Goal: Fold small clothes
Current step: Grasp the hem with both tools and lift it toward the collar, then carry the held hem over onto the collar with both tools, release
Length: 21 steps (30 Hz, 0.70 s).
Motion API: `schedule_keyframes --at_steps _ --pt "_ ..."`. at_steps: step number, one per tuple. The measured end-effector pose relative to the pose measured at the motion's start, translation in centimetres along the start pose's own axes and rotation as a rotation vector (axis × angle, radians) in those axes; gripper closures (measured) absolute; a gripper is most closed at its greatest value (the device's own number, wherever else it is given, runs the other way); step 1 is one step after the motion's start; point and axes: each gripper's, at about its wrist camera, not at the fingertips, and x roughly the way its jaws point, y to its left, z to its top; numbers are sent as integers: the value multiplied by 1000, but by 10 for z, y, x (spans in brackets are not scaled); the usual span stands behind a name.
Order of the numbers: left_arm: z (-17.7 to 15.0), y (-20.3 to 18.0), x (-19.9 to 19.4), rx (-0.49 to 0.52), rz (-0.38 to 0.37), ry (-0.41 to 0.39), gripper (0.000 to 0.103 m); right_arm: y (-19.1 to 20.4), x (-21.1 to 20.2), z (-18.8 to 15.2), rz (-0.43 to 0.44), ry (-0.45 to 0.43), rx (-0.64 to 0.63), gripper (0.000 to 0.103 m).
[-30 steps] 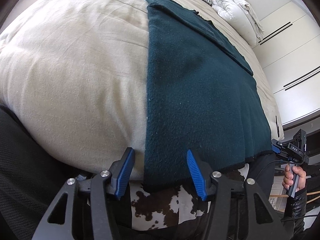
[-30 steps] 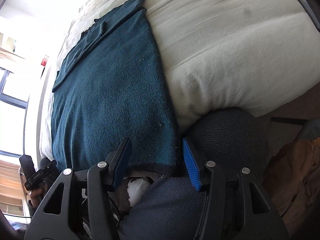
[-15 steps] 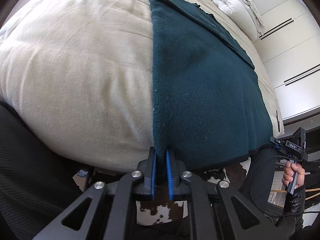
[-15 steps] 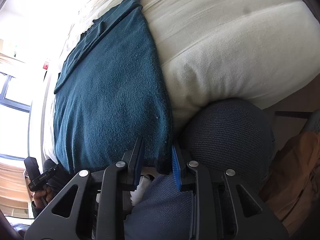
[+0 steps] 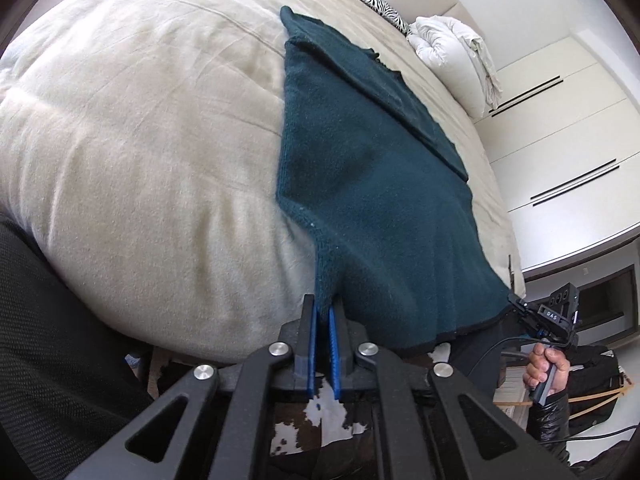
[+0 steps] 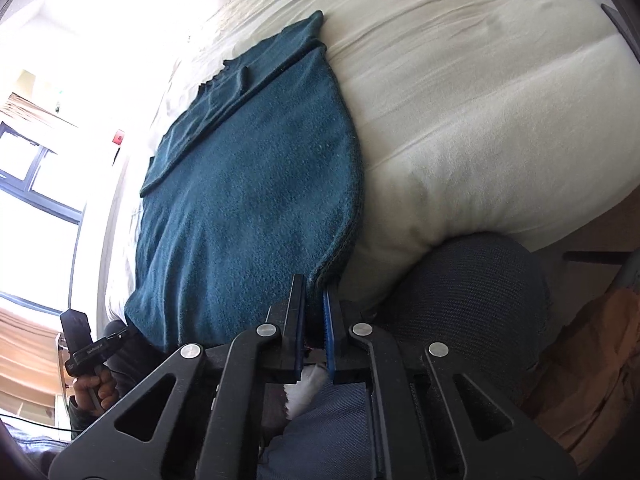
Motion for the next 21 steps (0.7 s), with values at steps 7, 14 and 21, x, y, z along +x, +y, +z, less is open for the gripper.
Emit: schedule_keyframes --at_steps 7,14,21 --pt "16 -3 -33 -74 -161 -125 97 19 -16 27 176 -105 30 97" --pt "48 -13 -41 -136 -273 -213 97 25 -26 61 285 -213 94 96" --pt "85 -23 -46 -130 -297 -269 97 33 -32 103 317 -296 91 97"
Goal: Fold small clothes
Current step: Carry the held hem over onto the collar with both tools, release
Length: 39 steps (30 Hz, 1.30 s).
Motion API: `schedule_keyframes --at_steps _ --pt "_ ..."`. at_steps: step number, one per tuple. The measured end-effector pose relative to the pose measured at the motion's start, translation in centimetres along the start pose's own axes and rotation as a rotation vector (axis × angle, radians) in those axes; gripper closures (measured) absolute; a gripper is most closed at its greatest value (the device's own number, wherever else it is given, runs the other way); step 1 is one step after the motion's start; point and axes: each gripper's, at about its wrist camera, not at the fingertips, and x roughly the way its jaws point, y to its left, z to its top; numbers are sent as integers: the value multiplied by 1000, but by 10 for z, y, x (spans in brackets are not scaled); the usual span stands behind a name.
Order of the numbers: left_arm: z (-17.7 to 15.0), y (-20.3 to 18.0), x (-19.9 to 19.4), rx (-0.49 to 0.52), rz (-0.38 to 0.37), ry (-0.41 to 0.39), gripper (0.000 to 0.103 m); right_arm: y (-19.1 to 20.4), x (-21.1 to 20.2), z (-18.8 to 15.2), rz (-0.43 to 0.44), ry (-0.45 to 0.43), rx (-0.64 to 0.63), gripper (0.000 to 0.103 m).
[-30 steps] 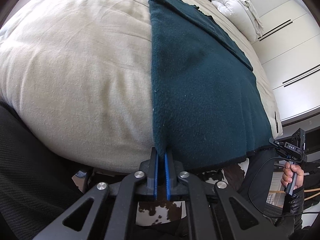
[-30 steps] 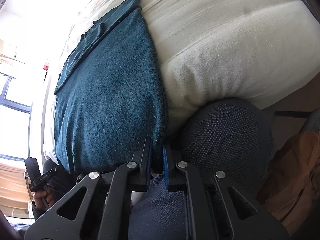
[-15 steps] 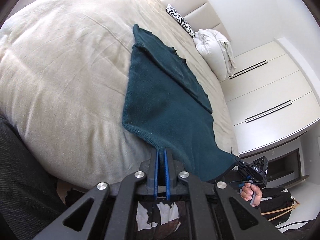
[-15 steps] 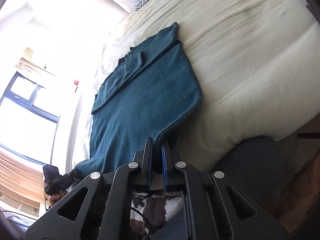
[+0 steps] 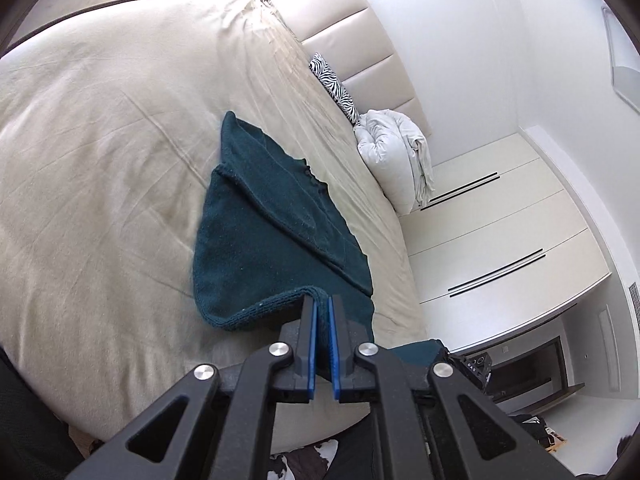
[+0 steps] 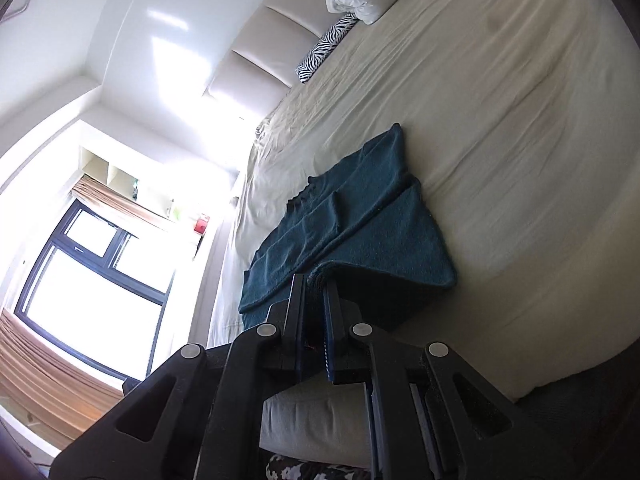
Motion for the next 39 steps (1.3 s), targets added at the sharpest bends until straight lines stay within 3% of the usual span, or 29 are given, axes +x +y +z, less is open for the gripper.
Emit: schedule_keyframes --at_steps 17,25,39 --pt "96 4 61 -41 -3 -83 97 8 85 93 -29 -60 -36 97" --pt "151 5 108 -50 9 -93 97 0 153 138 -82 -60 -34 97" --pt "223 50 194 -123 131 -90 97 -31 289 198 -214 8 -29 97"
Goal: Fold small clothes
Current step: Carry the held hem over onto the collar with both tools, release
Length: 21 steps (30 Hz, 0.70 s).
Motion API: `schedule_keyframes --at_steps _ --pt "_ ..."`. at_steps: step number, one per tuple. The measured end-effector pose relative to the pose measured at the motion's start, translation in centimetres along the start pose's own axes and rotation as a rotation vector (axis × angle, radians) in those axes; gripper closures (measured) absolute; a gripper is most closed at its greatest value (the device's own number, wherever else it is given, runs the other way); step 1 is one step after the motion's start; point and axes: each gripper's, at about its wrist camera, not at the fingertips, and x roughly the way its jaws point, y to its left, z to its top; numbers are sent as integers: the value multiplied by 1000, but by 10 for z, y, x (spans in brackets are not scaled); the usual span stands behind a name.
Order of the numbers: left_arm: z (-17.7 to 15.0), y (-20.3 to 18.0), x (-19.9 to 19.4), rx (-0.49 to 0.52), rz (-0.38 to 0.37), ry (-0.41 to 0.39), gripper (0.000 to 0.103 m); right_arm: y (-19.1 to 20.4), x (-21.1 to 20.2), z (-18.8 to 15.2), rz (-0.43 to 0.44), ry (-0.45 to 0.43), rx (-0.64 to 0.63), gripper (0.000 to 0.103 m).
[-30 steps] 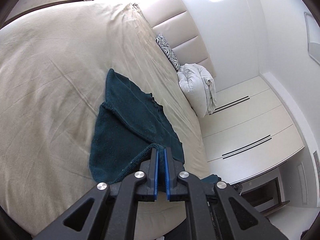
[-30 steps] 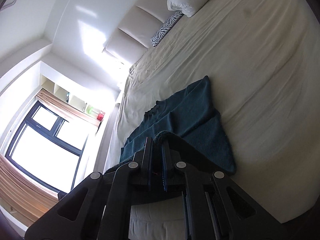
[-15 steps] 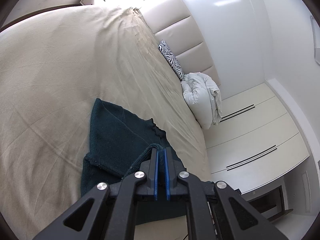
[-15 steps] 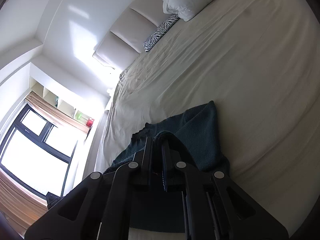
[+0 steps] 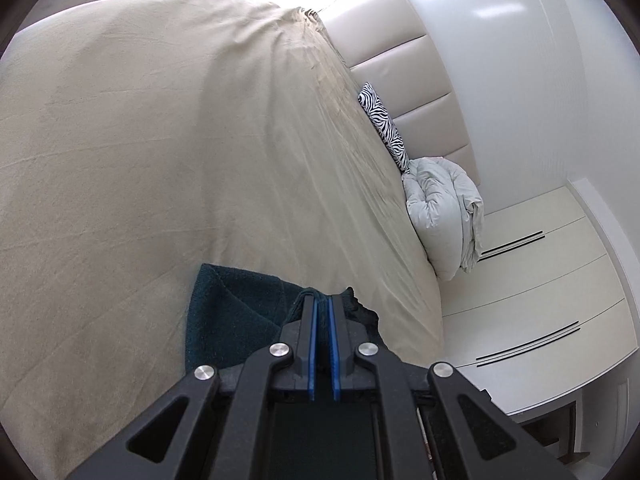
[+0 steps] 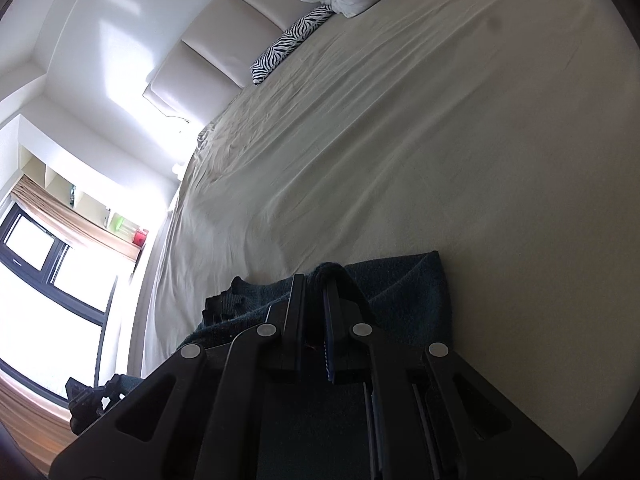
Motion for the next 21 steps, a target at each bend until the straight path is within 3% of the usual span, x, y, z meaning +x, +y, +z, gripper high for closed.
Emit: schedule_keyframes --at_steps 5,7,8,9,10,12,14,16,17,21 --pt "15 14 33 0 42 -7 97 -13 45 17 -50 26 46 96" --pt "16 16 40 1 60 -1 90 -19 62 20 -78 47 44 95" --pt "15 15 42 2 54 9 83 -21 72 20 -105 69 35 95" --pt "14 14 42 6 53 12 62 -23 79 19 -116 89 36 94" --pt "11 13 39 15 62 1 48 -26 82 18 -109 94 43 92" --pt "4 7 32 48 62 -15 47 -31 80 18 -89 64 53 90" --pt "-6 2 24 73 60 -12 47 -33 74 15 -101 34 61 81" --pt "-19 -4 15 114 82 -11 47 -33 62 12 -121 14 67 60" --pt "-27 -6 10 133 94 -9 47 -32 55 10 -121 -2 68 56" --pt "-61 -15 -7 231 147 -14 47 -20 25 3 -142 -48 19 55"
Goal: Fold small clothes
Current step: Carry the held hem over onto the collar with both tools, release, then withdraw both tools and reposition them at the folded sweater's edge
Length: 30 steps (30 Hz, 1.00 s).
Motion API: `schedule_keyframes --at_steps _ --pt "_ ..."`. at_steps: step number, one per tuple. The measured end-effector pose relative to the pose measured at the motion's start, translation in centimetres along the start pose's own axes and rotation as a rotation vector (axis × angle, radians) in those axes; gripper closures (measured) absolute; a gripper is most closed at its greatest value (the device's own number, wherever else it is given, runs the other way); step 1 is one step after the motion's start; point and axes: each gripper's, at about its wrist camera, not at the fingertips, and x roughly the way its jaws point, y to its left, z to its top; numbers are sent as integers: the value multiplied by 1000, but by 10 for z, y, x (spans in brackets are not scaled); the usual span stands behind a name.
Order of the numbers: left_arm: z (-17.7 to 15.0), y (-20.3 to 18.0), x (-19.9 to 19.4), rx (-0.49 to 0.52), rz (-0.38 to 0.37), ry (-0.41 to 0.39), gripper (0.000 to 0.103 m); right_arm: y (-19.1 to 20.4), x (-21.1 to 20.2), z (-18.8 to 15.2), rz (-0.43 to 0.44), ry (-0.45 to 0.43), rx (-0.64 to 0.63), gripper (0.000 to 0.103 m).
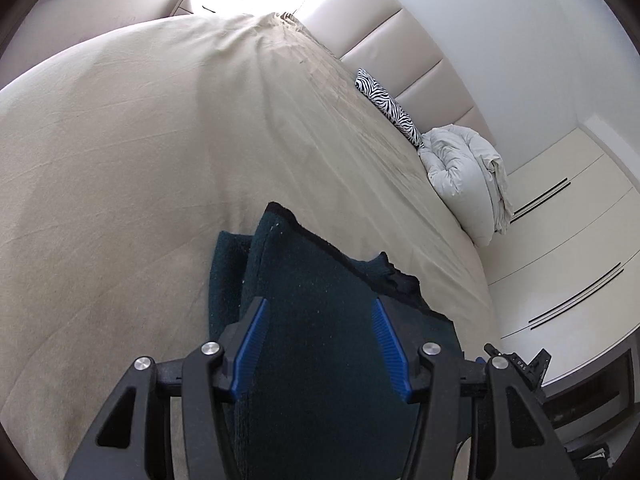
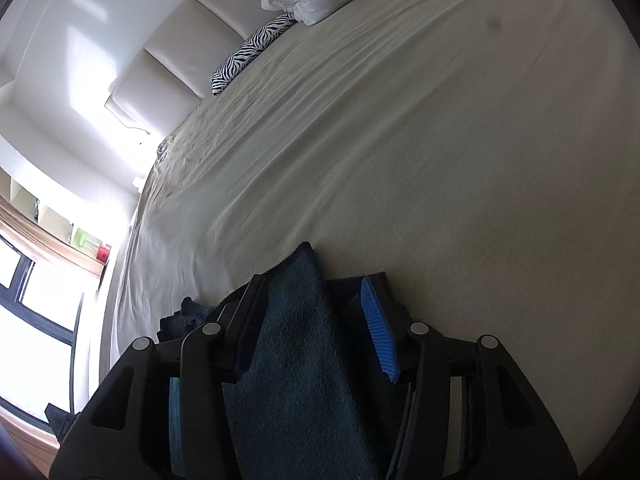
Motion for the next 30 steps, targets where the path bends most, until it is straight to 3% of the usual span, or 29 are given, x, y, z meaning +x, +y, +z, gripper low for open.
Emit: schedule_keyframes --at_steps 4,10,13,15,18,21,24,27,30 --pt "-32 -6 -11 64 33 -4 47 25 -25 -28 -6 10 -133 55" --pt "-61 -4 -7 176 149 3 47 60 -45 -111 8 92 -393 55" --pt "-68 9 -3 186 252 27 47 38 -35 -138 -22 159 -337 59" --pt "-72 24 -5 148 228 43 48 24 -37 -140 12 134 -307 60" --pt "-77 28 -15 158 233 28 48 8 -50 -137 -5 110 -253 60" --pt "-81 28 -22 143 233 16 48 13 -65 -131 -59 71 -252 57" --pt "-83 22 -29 156 235 0 48 24 -77 -136 -17 54 -280 57" --pt "-86 12 -34 190 236 -10 48 34 -86 -144 8 59 -321 57" --pt "-88 1 -35 222 245 -16 48 19 -72 -150 -35 126 -280 57"
